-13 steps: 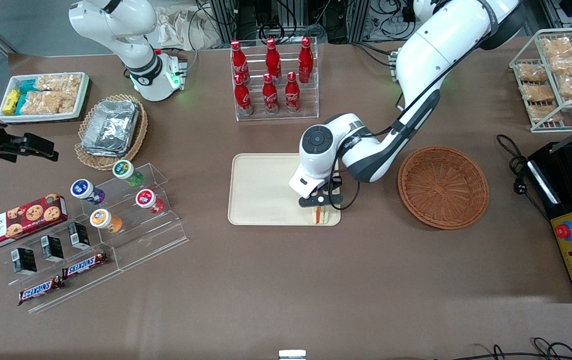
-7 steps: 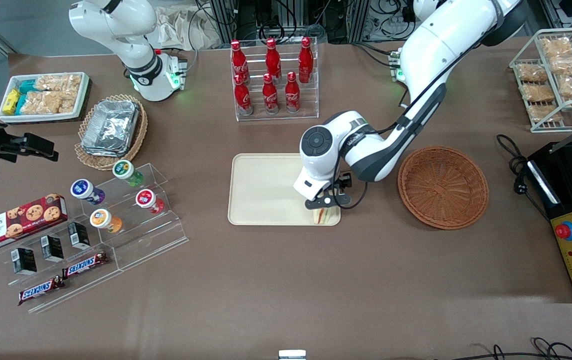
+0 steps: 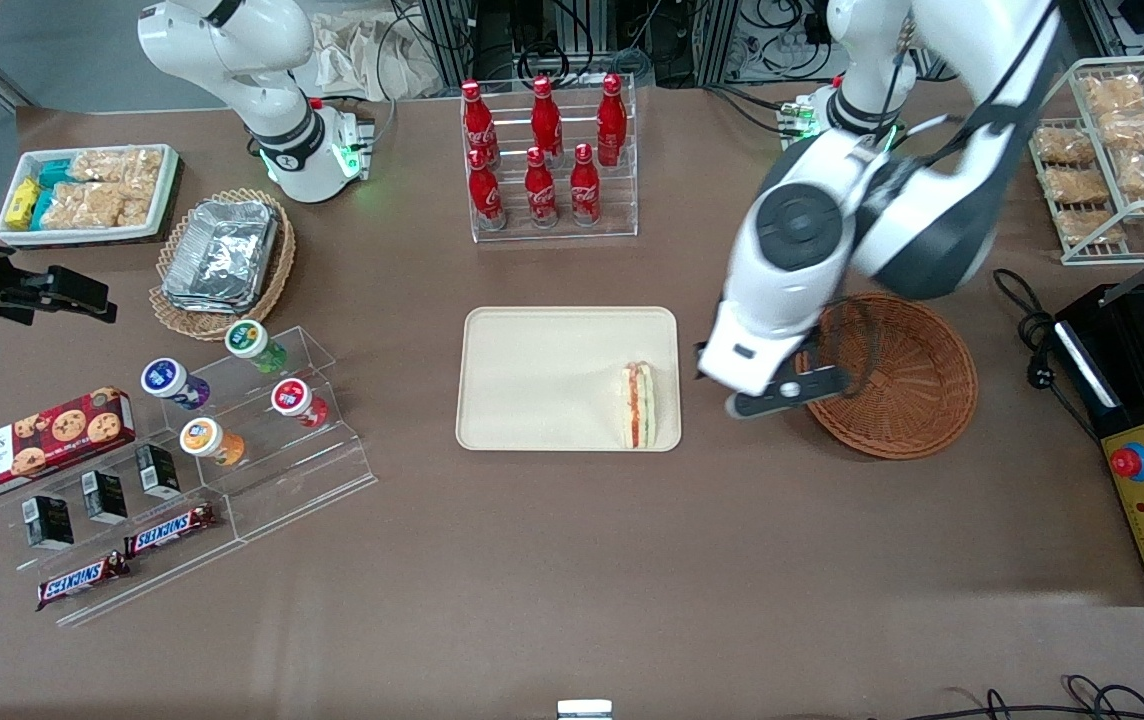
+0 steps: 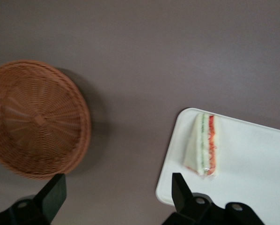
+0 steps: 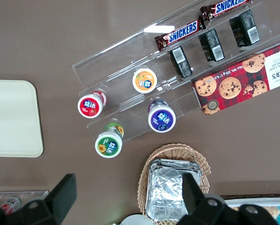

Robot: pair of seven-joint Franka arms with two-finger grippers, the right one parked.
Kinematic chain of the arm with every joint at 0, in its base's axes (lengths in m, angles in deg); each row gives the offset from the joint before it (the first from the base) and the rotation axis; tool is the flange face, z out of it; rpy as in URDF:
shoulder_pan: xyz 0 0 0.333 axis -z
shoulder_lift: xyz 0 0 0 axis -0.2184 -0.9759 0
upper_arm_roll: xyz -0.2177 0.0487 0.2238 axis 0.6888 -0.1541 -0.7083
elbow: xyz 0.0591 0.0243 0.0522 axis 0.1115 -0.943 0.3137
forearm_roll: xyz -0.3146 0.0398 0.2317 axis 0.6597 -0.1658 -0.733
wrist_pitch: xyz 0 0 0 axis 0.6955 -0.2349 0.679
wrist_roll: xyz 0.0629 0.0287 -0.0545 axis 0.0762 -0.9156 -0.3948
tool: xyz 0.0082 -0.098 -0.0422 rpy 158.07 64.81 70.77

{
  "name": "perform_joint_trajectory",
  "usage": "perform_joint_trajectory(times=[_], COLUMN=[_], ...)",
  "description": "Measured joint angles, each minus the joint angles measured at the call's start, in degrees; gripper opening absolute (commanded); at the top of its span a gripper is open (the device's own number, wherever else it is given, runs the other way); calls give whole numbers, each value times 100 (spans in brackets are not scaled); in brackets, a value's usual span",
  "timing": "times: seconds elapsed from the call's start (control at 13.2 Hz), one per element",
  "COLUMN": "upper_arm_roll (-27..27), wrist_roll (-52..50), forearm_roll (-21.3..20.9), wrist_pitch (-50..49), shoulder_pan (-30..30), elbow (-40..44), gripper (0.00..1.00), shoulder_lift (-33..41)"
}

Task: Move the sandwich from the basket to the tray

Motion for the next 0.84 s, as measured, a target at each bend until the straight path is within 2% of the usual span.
perform_joint_trajectory(times=[0.15,0.46,0.68,0.84], upper_arm_roll=[-940,-2513,-2893,-2993], wrist_roll=[1068,3202,3674,4003], forearm_roll=[491,857,872,871], wrist_pitch=[-521,-670,176,254], shoulder_pan=[77,181,229,252], elbow=[-9,-438,-1426,-1698], gripper=[100,100,100,100], shoulder_lift=[574,1401,2021,2197])
